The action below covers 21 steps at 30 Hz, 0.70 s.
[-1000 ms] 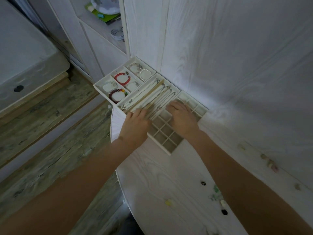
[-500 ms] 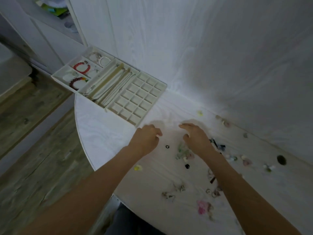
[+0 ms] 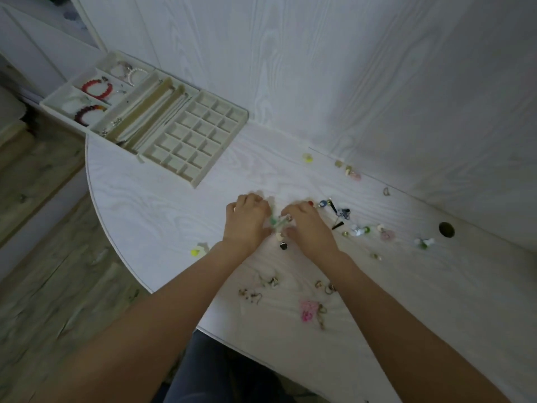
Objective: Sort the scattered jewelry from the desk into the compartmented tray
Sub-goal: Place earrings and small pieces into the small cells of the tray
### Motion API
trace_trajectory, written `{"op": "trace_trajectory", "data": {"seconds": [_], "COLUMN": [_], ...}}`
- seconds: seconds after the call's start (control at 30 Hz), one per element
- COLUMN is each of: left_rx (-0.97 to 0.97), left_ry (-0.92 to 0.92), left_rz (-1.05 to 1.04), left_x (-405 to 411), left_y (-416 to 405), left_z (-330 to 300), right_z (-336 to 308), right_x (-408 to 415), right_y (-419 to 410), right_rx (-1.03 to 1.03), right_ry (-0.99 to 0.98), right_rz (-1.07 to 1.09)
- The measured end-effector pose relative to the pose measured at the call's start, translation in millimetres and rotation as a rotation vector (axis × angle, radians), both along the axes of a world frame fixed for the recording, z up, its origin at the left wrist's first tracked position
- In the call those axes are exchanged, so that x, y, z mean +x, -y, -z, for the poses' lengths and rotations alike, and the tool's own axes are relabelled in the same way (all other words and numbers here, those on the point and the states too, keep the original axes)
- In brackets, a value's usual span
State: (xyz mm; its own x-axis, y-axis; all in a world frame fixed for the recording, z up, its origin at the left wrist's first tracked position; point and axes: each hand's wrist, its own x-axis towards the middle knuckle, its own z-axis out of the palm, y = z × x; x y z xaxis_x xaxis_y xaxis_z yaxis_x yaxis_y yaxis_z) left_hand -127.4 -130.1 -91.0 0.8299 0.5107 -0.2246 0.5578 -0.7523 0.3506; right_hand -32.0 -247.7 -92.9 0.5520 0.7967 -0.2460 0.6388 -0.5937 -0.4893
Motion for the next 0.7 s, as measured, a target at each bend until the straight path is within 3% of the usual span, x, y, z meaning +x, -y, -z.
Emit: {"op": "trace_trajectory", "data": {"seconds": [0.13,0.4,0.5,0.6,0.7], "left_rx": [0.02,0.145,0.126,-0.052,-0.482], "left_ry": [0.076,-0.013,-0.041,0.084,0.309], "left_rz": [-0.019,0.056,-0.01,-0.159,-0.292], "left_x": [8.9,14.9,10.8,5.9,2.7], "left_y": [3.7,-10.7,-14.5,-15.2,-16.7], "left_z": [2.1,4.3,4.5,-3.6,-20.0], "right_z": [-3.9,-4.9,-4.1,-4.1,-10.6], "right_x": [1.8,6.3,9.6,12.4,16.2], "right_y": [-5.2,-12.4,-8.6,-4.8,-2.6], "right_rx": [-0.037,-0.172,-0.139,-0.014,0.154], "right_ry": [0.03,0.185,0.115,-0.071,-0.255], "right_rz": [-0.023,-0.109,-0.059,0.081,0.221]}}
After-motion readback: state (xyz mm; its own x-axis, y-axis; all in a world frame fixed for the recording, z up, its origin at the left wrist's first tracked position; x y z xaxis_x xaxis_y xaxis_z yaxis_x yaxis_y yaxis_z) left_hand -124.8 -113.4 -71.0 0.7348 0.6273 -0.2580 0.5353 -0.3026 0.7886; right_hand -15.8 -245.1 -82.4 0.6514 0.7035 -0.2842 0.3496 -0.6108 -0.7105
